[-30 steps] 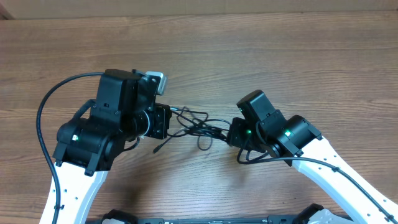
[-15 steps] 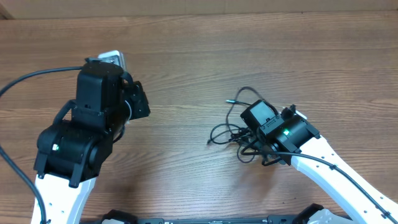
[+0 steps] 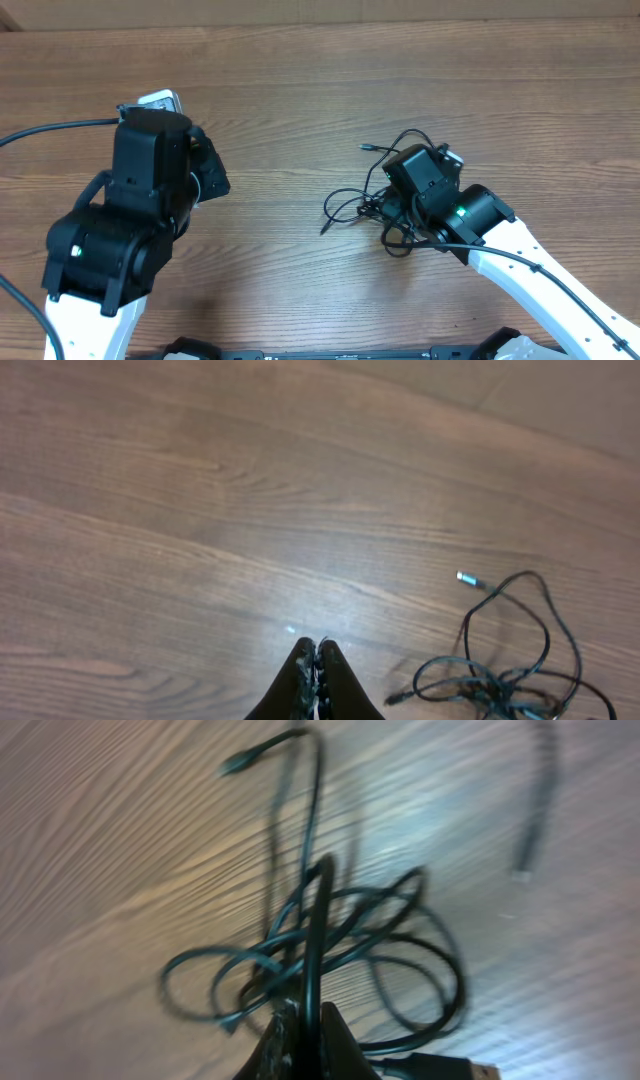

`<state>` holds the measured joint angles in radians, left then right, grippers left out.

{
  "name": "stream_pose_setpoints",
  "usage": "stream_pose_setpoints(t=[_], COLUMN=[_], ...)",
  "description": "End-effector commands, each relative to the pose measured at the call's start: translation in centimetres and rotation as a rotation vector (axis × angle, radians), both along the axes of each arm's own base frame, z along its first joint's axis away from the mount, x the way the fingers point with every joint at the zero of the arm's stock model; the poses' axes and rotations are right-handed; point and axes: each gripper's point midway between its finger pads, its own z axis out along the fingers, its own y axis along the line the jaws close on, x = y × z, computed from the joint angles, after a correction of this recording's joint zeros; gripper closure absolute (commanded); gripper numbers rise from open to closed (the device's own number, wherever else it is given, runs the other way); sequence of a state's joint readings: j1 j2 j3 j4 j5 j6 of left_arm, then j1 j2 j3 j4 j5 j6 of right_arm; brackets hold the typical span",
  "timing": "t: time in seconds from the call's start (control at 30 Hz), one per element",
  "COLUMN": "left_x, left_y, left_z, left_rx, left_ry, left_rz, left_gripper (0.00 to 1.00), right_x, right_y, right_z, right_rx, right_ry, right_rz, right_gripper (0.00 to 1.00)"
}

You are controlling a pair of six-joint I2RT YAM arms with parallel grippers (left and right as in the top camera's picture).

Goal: Untangle cables

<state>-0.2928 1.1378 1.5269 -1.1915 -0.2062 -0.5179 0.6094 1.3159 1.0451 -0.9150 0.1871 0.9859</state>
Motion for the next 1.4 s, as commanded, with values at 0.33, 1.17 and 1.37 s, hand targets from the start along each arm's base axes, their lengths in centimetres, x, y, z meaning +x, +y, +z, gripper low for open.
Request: stream_pose_setpoints(t=[0.33,1.17,1.37], left_x=[0.6,-4.1,-4.0], left_y=[-5.7,-16.3,-13.7], left_z=[-3.8,-18.0,-21.1], left_rx=[-0.179,-0.179,-0.072], left_ry=[0.209,0.465,0.517], left_rz=[-0.204,-0.731,-0.458], left_gripper=[0.21,0.37,0.60], right_x=[0.0,-0.8,-0.8], right_y=[9.1,6.4,6.4], right_z=[5.1,12.4,12.4], right_rx=[0.277,0.473,0.473], right_ry=[-0.207,-0.371,-0.369], right_rz=[0.656,0.659,0.659], right_gripper=[0.96,0.96,0.96])
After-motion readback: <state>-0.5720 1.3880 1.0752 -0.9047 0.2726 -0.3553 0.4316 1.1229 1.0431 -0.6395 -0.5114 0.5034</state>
